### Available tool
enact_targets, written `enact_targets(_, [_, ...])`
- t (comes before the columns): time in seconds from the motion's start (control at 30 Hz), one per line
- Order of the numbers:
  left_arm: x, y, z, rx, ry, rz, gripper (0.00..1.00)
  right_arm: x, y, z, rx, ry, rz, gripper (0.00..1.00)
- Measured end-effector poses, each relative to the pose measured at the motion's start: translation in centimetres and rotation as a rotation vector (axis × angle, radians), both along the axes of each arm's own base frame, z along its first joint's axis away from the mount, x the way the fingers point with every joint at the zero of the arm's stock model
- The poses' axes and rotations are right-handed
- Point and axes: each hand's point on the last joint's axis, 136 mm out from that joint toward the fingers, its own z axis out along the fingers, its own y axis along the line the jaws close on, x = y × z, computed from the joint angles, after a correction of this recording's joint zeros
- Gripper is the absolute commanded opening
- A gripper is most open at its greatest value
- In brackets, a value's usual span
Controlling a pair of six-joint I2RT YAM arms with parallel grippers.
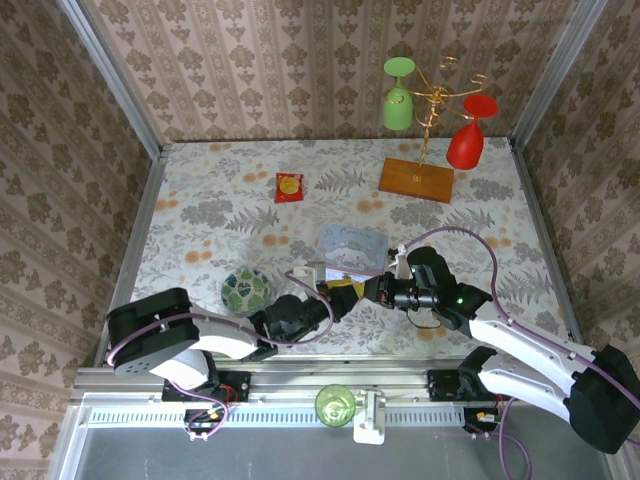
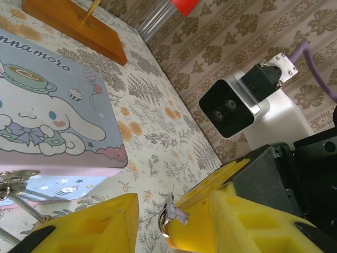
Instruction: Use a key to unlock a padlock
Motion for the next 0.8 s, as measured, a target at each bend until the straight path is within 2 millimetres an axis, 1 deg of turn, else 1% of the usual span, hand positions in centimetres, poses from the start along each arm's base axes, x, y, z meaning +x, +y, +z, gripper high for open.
enact_targets(0.07, [0.1, 0.1, 0.0, 0.001, 0.0, 0.006, 0.4, 0.0, 0.0, 0.0, 0.003, 0.004, -0.001, 0.0])
enact_targets(0.17, [0.2, 0.2, -0.3, 0.014, 0.003, 0.012, 0.36, -0.1, 0.0, 0.0, 0.007, 0.011, -0.002, 0.0])
enact_targets(0.33, [0.3, 0.1, -0.2, 0.031, -0.01, 0.015, 0.35, -0.3, 0.2, 0.1, 0.015, 0.017, 0.012, 0.0])
enact_targets(0.43, [0.6, 0.0, -0.2, 0.039, -0.007, 0.017, 0.32, -0.4, 0.2, 0.2, 0.018, 0.018, 0.018, 0.0])
enact_targets(0.5, [0.8, -0.1, -0.1, 0.041, -0.004, 0.019, 0.23, -0.4, 0.3, 0.2, 0.021, 0.016, 0.02, 0.0])
enact_targets(0.53, [1.0, -0.2, 0.0, 0.04, -0.007, 0.018, 0.21, -0.4, 0.3, 0.3, 0.022, 0.015, 0.02, 0.0])
enact_targets(0.67, [1.1, -0.6, 0.6, 0.03, -0.012, 0.007, 0.22, -0.4, 0.2, 0.5, 0.027, 0.008, 0.02, 0.0])
enact_targets(0.8, [1.3, -0.8, 0.6, 0.037, -0.006, 0.005, 0.23, -0.3, 0.2, 0.6, 0.034, -0.002, 0.018, 0.0])
